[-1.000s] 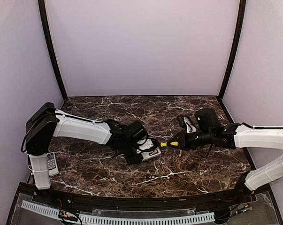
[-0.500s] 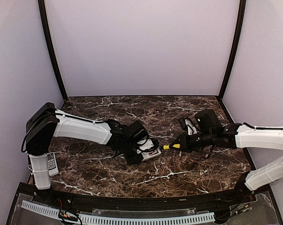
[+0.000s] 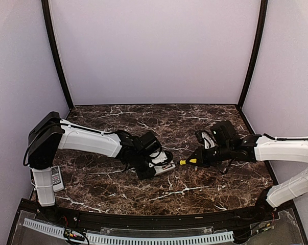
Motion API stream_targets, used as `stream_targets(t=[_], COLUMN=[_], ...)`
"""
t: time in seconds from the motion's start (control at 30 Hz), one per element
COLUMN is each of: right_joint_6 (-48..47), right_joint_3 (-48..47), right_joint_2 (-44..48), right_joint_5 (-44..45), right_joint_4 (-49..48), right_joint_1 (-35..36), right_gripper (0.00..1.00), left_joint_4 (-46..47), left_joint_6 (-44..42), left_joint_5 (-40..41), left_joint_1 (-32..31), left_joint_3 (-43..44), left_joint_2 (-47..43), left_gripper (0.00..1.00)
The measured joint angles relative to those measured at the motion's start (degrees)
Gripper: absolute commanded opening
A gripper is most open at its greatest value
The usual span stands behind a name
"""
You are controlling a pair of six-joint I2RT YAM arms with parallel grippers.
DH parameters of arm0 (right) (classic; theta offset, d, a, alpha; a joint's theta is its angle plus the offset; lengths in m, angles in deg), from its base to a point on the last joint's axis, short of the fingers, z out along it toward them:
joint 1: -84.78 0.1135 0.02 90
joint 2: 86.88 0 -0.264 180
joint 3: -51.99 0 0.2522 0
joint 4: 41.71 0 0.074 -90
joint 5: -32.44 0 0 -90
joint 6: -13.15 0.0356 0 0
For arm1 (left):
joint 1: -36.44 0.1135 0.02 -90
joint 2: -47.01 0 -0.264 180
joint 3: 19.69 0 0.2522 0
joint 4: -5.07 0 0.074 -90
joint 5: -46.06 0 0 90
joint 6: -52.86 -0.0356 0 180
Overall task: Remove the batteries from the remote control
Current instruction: Remove the battery from the remote control without the battery cover.
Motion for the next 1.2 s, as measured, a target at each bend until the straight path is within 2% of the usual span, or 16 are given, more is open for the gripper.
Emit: stream_targets(t=[0.7,1.2], right_joint_6=[0.4,3.9], right_joint_3=[-0.1,0.9], right_joint_2=[-3.1,-5.7], right_joint_5=[1.3,-1.7], right_joint_4=[0.4,-6.2], right_joint_1=[0.0,0.2], right_gripper=[0.0,0.0], left_joint_4=[0.0,0.0], left_joint_6=[-0.2,-0.2], left_joint_5=[0.2,0.5], left_joint_1=[-0.1,-0.2], left_joint_3=[0.0,0.0], left_joint_2=[0.0,0.0], left_gripper=[0.19,0.18])
